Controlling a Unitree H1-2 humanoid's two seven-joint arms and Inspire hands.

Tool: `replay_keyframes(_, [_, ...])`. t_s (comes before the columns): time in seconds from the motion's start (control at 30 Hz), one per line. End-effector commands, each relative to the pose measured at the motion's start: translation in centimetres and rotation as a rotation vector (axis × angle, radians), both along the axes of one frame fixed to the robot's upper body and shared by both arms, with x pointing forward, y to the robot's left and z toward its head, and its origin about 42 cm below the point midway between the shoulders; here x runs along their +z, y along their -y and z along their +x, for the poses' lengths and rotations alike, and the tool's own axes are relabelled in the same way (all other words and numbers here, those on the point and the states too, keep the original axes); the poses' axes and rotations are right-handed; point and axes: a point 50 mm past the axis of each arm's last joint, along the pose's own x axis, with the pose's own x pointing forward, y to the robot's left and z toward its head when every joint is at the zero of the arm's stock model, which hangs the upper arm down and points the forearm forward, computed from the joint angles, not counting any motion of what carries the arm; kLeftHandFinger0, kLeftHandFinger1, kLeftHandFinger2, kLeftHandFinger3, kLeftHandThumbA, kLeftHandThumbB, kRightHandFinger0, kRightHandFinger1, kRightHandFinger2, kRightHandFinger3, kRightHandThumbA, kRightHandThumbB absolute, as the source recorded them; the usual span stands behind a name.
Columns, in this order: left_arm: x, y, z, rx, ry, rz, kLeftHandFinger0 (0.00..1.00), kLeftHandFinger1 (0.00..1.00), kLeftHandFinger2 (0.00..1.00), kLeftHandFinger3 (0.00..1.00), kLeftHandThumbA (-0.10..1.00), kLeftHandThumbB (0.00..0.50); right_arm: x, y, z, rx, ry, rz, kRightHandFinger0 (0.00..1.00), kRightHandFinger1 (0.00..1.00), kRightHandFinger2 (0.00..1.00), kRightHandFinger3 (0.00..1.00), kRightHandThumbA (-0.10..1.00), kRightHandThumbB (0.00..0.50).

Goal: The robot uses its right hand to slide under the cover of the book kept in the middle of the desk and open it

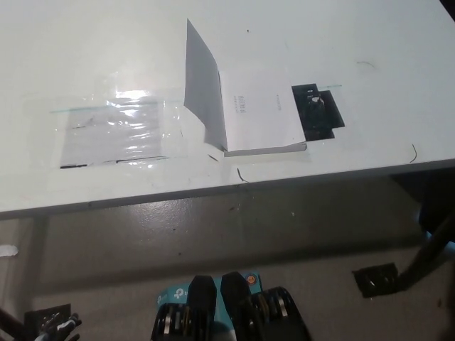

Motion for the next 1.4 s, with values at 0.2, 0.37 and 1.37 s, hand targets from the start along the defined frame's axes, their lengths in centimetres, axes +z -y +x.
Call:
replay_keyframes(0.2, [0.8,-0.4,0.9,-0.001,0.043,0.014,1.0,1.0,1.0,1.0,0.94,0.378,-10.1,-0.8,-0.7,-0.143,-0.251,0.069,0.91,1.0,1.0,1.0,0.75,0.038])
replay_keyframes(0.37, [0.8,-0.4,1.0,-0.001,0.047,0.014,1.0,1.0,1.0,1.0,0.92,0.415,-13.7,-3.3,-1.1,-0.117,-0.373,0.109,0.85,0.97,1.0,1.0,0.75,0.028])
replay_keyframes(1.37, [1.7,0.6,3.1,0.004,0.07,-0.015,1.0,1.0,1.0,1.0,0.91,0.461,-15.6,-9.8,-1.7,0.1,-0.429,0.054,0.84,0.89,0.98,1.0,0.68,0.067])
